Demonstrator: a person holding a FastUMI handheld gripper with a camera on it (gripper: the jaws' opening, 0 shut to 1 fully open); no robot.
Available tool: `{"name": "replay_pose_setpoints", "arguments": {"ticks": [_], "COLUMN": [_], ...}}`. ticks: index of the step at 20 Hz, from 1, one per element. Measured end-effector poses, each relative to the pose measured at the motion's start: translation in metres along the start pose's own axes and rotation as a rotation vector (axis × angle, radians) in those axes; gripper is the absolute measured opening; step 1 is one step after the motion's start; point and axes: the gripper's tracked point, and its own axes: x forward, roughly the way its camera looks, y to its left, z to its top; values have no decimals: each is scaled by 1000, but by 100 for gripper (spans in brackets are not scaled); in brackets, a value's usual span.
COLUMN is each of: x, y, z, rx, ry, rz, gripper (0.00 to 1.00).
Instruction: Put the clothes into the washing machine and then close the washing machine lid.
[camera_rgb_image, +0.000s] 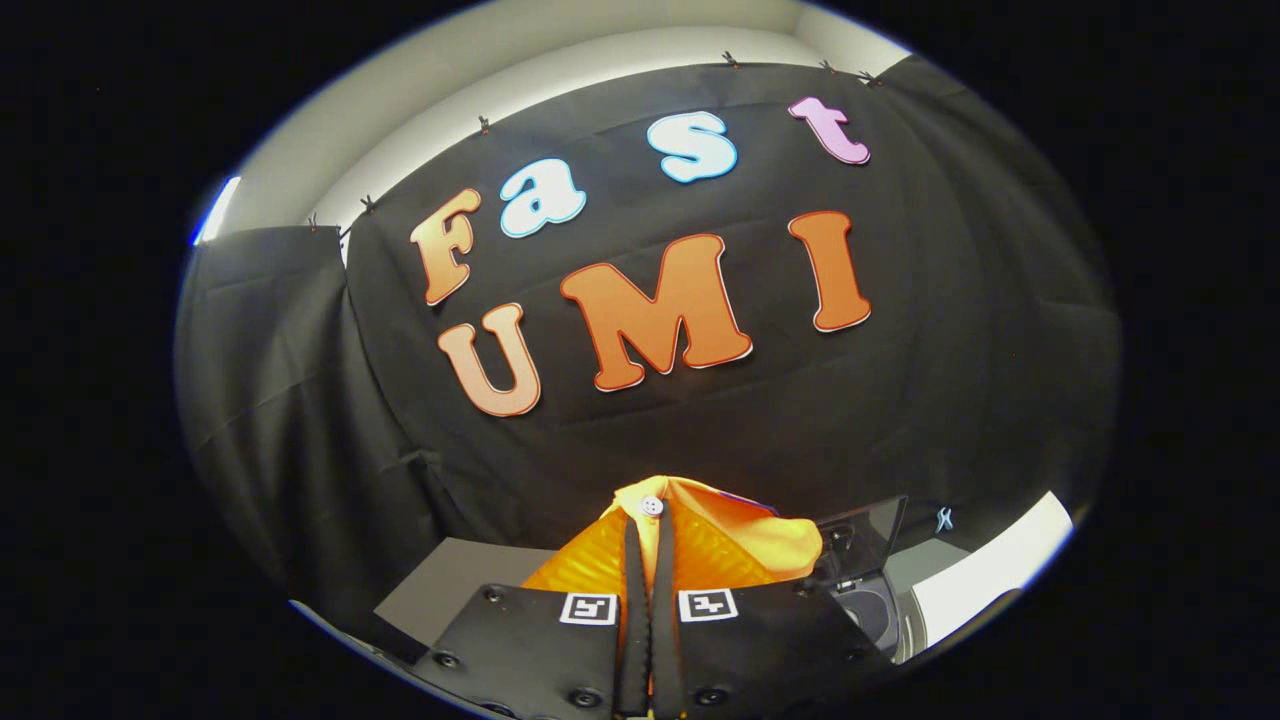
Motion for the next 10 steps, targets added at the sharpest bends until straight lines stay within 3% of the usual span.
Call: {"name": "replay_pose_setpoints", "arguments": {"ticks": [6,10], "x": [32,35], "y": [-52,-74], "z": [-43,-46], "rx": [36,53], "ry": [82,80], "rz": [-5,-13], "gripper": [9,9]}}
